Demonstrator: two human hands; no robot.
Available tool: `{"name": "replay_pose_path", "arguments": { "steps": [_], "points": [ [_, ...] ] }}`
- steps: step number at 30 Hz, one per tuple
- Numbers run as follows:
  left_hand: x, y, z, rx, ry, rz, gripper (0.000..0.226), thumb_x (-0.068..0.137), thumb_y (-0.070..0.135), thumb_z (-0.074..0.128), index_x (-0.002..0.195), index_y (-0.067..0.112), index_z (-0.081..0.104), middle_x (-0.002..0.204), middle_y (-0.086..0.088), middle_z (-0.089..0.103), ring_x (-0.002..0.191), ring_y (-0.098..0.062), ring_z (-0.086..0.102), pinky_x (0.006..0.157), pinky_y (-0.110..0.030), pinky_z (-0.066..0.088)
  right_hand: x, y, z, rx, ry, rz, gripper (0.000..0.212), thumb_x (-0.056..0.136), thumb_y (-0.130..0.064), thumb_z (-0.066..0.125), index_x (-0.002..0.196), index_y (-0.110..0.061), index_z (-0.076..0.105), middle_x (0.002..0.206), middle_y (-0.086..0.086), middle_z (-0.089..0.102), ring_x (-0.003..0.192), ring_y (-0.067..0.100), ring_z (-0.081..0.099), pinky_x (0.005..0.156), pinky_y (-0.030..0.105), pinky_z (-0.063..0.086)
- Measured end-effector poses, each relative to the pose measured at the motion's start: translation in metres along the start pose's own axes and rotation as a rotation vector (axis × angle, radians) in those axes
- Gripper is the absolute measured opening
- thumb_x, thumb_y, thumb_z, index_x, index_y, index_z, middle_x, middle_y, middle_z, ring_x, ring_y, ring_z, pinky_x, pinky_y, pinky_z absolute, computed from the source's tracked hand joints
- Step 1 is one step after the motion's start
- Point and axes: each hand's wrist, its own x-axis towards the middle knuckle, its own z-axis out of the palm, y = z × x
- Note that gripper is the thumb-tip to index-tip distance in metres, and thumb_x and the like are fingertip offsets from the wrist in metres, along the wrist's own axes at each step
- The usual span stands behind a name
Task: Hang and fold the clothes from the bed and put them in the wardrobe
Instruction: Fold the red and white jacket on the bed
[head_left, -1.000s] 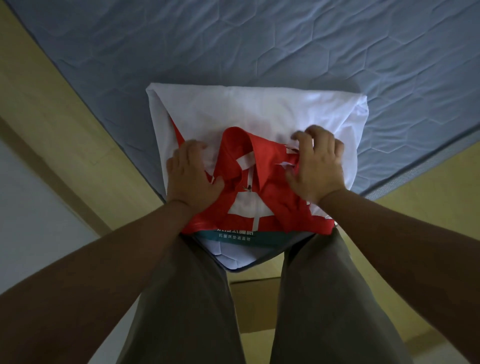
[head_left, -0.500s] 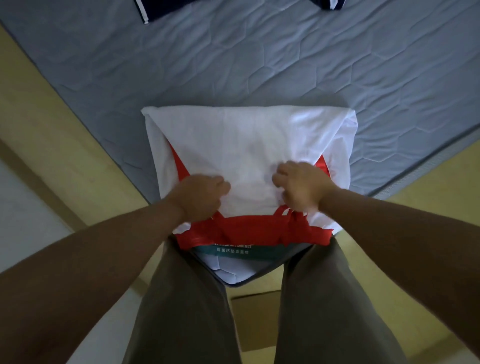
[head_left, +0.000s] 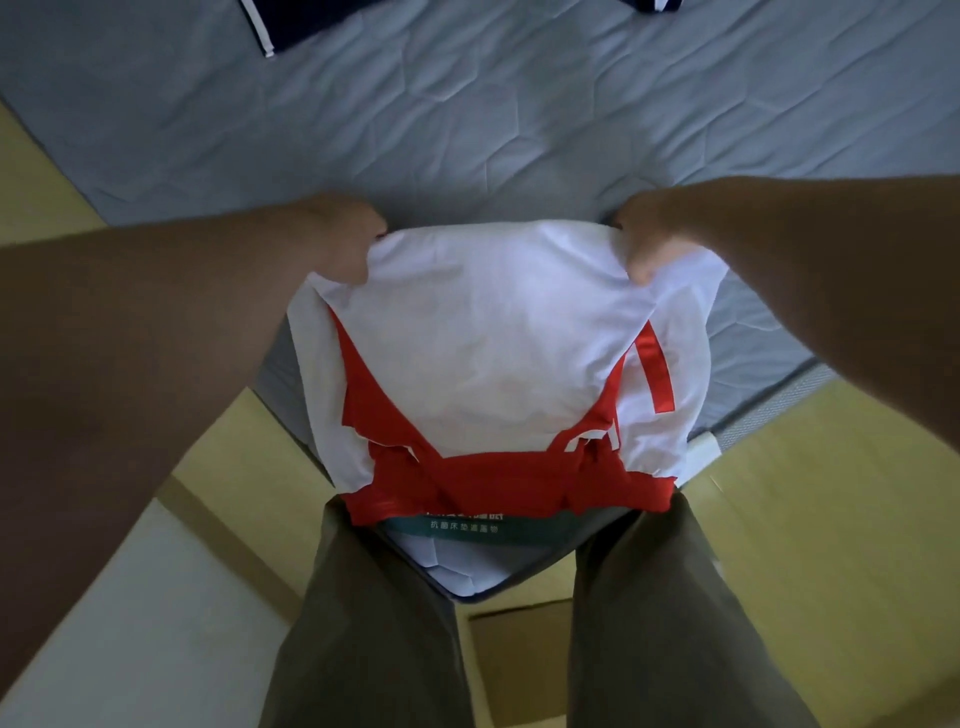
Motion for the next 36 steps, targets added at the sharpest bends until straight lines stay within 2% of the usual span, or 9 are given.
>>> {"name": "replay_pose_path", "arguments": {
  "steps": [3, 6, 11, 15, 23, 28, 30, 33, 36],
  "points": [
    [0.000, -0.010, -0.015, -0.017, 0.058, -0.004, 0.016, 0.080, 0.010, 0.071, 0.090, 0.011, 0.058, 0.102, -0.018, 0.064, 0.081, -0.030, 0.052, 0.068, -0.031, 0.039, 0.002, 0.004, -0.013, 0.003, 0.076, -0.017, 0.049, 0.078, -0.009, 0.074, 0.125, -0.003, 0.063, 0.107, 0.015, 0.067, 0.094, 0.033, 0.065, 0.068, 0.028, 0.051],
    [-0.008, -0.019, -0.038, -0.038, 0.269, -0.047, 0.018, 0.079, 0.005, 0.068, 0.095, 0.009, 0.062, 0.101, -0.019, 0.061, 0.094, -0.040, 0.058, 0.070, -0.033, 0.038, -0.002, 0.017, -0.033, 0.051, 0.309, -0.009, 0.036, 0.089, -0.012, 0.059, 0.124, -0.005, 0.064, 0.118, 0.020, 0.065, 0.110, 0.039, 0.062, 0.086, 0.039, 0.052],
    [-0.065, -0.011, -0.043, -0.024, 0.544, -0.048, 0.016, 0.071, -0.006, 0.065, 0.082, 0.003, 0.058, 0.079, -0.017, 0.051, 0.079, -0.041, 0.055, 0.061, -0.035, 0.036, -0.048, 0.022, -0.034, 0.093, 0.472, -0.031, 0.033, 0.079, -0.012, 0.060, 0.110, -0.020, 0.062, 0.087, 0.003, 0.051, 0.101, 0.037, 0.061, 0.071, 0.039, 0.045],
    [-0.129, 0.022, 0.014, 0.070, 0.638, 0.065, 0.019, 0.058, -0.007, 0.070, 0.072, -0.001, 0.059, 0.066, -0.022, 0.052, 0.062, -0.039, 0.054, 0.053, -0.037, 0.035, -0.098, 0.012, 0.024, 0.065, 0.411, -0.144, 0.024, 0.076, -0.015, 0.063, 0.095, -0.025, 0.051, 0.093, 0.009, 0.063, 0.094, 0.035, 0.064, 0.066, 0.035, 0.042],
    [-0.160, 0.066, 0.148, 0.101, 0.356, 0.215, 0.040, 0.044, -0.010, 0.076, 0.080, 0.003, 0.064, 0.071, -0.017, 0.057, 0.057, -0.033, 0.055, 0.048, -0.034, 0.040, -0.105, -0.032, 0.160, -0.030, 0.266, -0.205, 0.030, 0.087, -0.025, 0.060, 0.115, -0.026, 0.049, 0.110, 0.001, 0.064, 0.102, 0.024, 0.059, 0.072, 0.032, 0.037],
    [-0.133, 0.074, 0.163, 0.103, 0.006, 0.074, 0.052, 0.073, 0.013, 0.072, 0.122, 0.014, 0.052, 0.119, -0.011, 0.053, 0.104, -0.032, 0.056, 0.078, -0.039, 0.046, -0.079, -0.042, 0.171, -0.006, 0.005, -0.151, 0.068, 0.079, -0.031, 0.073, 0.135, -0.022, 0.035, 0.129, 0.008, 0.054, 0.120, 0.029, 0.052, 0.096, 0.047, 0.046],
    [-0.121, 0.071, 0.148, 0.030, -0.092, 0.052, 0.040, 0.080, 0.025, 0.065, 0.118, 0.018, 0.055, 0.118, -0.006, 0.056, 0.106, -0.029, 0.058, 0.079, -0.036, 0.046, -0.071, -0.041, 0.154, -0.006, -0.060, -0.145, 0.063, 0.081, -0.033, 0.068, 0.137, -0.023, 0.041, 0.128, 0.008, 0.054, 0.121, 0.029, 0.053, 0.095, 0.047, 0.044],
    [-0.105, 0.060, 0.115, -0.219, 0.222, -0.038, 0.016, 0.081, 0.021, 0.065, 0.095, 0.019, 0.058, 0.096, -0.006, 0.060, 0.093, -0.032, 0.060, 0.072, -0.038, 0.046, -0.059, -0.029, 0.120, 0.148, 0.318, -0.069, 0.049, 0.076, -0.023, 0.067, 0.124, -0.022, 0.056, 0.119, 0.010, 0.055, 0.113, 0.033, 0.053, 0.088, 0.044, 0.046],
    [-0.086, 0.041, 0.088, -0.205, 0.512, -0.115, 0.042, 0.067, 0.010, 0.073, 0.105, 0.011, 0.055, 0.108, -0.018, 0.054, 0.101, -0.041, 0.052, 0.080, -0.047, 0.044, -0.044, -0.013, 0.091, 0.140, 0.423, 0.000, 0.076, 0.066, -0.024, 0.078, 0.134, -0.020, 0.045, 0.135, 0.017, 0.044, 0.122, 0.040, 0.045, 0.097, 0.051, 0.041]
  ]
}}
